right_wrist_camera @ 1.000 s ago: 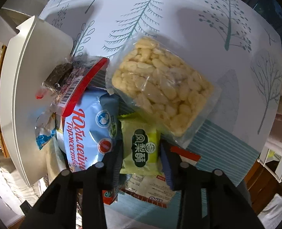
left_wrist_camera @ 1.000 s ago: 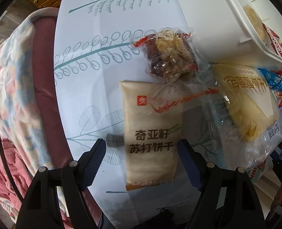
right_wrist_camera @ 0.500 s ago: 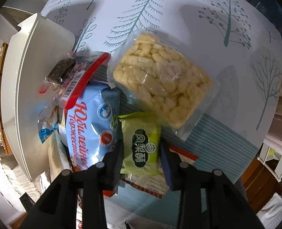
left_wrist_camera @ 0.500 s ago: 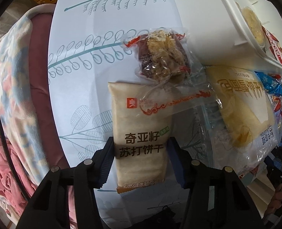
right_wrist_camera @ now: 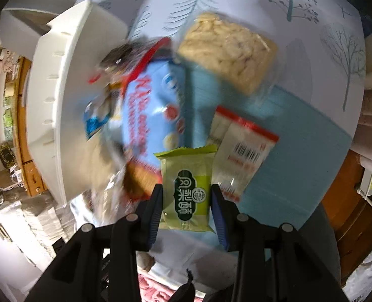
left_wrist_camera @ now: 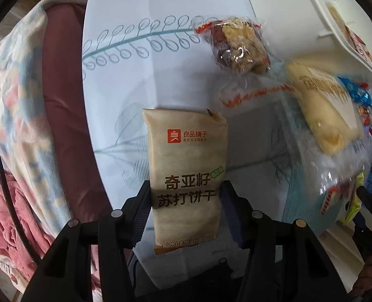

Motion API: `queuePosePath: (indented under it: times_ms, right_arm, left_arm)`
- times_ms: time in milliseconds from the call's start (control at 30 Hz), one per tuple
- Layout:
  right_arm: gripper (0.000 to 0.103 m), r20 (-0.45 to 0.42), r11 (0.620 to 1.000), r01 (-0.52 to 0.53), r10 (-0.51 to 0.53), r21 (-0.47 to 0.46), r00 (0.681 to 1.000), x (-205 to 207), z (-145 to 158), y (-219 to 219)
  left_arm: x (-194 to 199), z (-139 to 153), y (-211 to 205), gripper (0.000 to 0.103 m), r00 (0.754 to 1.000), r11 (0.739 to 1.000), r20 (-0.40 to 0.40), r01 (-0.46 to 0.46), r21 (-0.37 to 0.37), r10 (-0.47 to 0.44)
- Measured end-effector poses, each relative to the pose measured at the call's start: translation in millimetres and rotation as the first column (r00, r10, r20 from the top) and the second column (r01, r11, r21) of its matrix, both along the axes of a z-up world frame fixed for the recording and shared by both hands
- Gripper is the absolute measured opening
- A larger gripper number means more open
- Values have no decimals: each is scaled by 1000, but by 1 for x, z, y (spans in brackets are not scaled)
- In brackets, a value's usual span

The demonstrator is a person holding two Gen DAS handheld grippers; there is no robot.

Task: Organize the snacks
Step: 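Grasp the green pineapple-cake packet with right tool while left holds brown packet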

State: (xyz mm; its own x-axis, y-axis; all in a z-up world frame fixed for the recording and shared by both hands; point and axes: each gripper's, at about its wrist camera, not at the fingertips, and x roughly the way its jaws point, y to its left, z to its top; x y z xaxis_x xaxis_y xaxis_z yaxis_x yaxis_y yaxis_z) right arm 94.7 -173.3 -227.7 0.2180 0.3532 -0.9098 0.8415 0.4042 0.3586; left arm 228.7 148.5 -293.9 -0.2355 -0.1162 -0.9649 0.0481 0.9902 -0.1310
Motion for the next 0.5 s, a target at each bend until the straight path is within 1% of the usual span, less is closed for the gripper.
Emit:
queuePosePath:
  times_ms: [133,200,367,500]
  right_arm:
    - [37,39,999,-33,32,36,999,6,16,22]
    - [37,56,996,-58,55,61,997,11,22,33]
    - [37,106,986,-147,138,74,985,34,44,62]
    - [37,137,973,-222,212,63,968,55,50,73]
  left_arm:
    - [-6,14,10,52,1000,999,-17,-10,-46,9]
    - [-9,25,14,52,1000,998,-10,-11,-67,11]
    - [-15,60,22,52,1000,993,18,-19,-112,21]
    - [-10,91,21,52,999,988,24,-25,-152,29]
